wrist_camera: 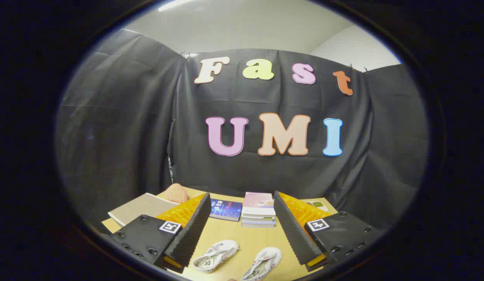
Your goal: Open the storage box then place both shoes into the box .Put the left shoe in first, then the right shoe, with the right side of both shoes facing outward in a uniform manner.
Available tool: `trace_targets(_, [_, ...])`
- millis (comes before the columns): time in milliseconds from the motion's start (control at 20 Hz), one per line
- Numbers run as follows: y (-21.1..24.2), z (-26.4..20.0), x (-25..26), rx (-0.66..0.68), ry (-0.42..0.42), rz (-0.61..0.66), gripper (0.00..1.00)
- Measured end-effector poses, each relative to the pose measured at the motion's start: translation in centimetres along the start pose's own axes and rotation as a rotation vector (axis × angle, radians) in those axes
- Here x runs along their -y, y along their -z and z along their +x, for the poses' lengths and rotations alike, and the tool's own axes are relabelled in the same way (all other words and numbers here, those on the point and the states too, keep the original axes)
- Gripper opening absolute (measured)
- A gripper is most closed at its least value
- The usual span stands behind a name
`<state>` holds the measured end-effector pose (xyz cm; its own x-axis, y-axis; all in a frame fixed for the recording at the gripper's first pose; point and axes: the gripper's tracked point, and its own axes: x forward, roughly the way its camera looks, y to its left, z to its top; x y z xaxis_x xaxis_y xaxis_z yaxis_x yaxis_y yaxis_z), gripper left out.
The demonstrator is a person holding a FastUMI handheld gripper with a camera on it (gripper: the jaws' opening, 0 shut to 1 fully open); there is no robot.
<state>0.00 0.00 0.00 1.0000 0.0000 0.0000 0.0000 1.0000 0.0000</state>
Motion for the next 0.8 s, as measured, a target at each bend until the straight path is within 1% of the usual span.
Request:
trace_targets(500, [0.6,-0.1,0.3,-0.008,0.014,0.002,0.99])
trace_targets(800, [0.6,-0.2,-0.7,-0.004,-0.005,0.012,0.99])
